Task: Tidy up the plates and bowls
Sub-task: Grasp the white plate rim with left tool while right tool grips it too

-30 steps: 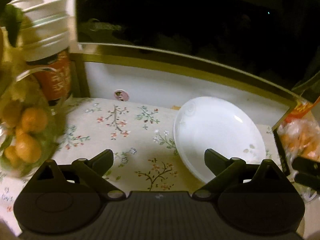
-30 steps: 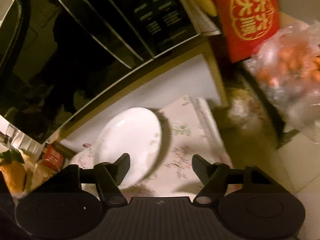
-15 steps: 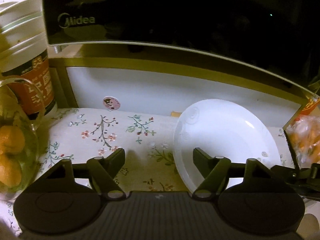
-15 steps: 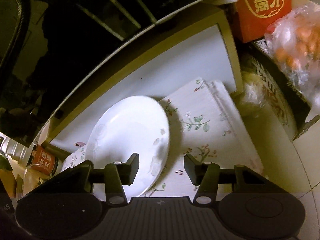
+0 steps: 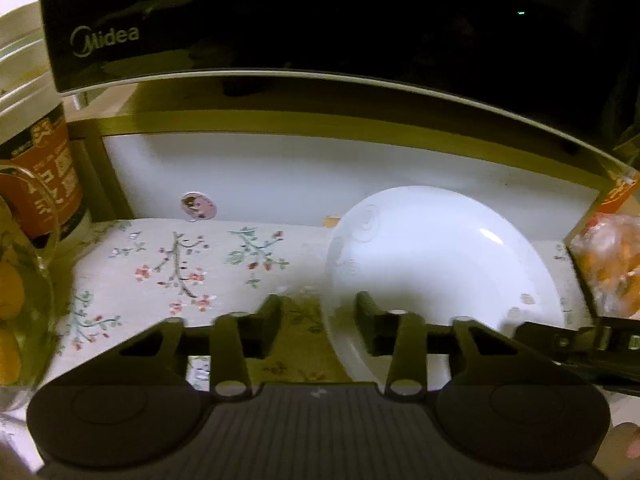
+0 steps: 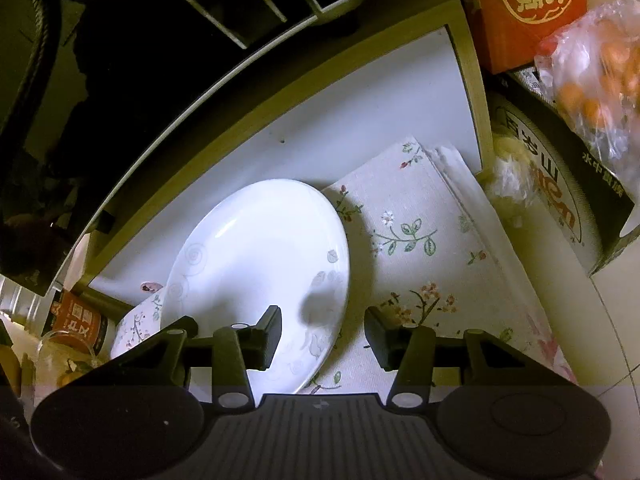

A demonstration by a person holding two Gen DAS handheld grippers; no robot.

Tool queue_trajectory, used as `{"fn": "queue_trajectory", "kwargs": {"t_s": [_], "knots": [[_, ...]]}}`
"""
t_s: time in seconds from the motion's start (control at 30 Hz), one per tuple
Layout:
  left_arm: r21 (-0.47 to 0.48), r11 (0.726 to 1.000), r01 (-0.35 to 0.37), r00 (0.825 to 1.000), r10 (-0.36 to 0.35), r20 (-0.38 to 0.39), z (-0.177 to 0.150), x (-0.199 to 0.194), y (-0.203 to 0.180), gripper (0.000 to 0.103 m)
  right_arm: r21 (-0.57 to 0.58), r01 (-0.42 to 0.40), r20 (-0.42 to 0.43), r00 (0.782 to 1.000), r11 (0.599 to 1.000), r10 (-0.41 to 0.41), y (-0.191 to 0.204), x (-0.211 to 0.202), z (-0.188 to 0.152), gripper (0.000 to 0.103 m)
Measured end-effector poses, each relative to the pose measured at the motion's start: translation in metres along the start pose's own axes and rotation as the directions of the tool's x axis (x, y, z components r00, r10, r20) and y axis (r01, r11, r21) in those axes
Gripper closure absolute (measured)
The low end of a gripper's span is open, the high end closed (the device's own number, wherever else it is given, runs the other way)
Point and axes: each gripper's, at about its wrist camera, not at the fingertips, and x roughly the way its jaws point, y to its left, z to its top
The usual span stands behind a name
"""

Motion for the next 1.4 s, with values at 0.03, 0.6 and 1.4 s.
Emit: {"fn": "queue_trajectory", "kwargs": {"t_s": [0.03, 0.6, 1.4], "knots": [[0.000, 1.000, 0.011, 1.000, -0.011, -0.002, 0.000, 0.001, -0.001, 0.078, -0.005, 0.000, 0.002, 1.000, 1.000, 0.000, 0.002, 0.001, -0.001, 0.058], [-0.055, 0.997, 0.058, 0.998, -0.059, -0.014, 0.003, -0.002, 0.005, 0.092, 0.010, 0.013, 0.032, 0.999, 1.000, -0.014, -0.002, 0.003, -0.007, 0.091], [-0.085, 0.988, 0.130, 0.991, -0.131, -0.005, 0.000, -0.073, -0.002, 0.096, 0.056, -0.056, 0.013, 0.998, 0.997, 0.055, -0.024, -0.055, -0.006, 0.090]]}}
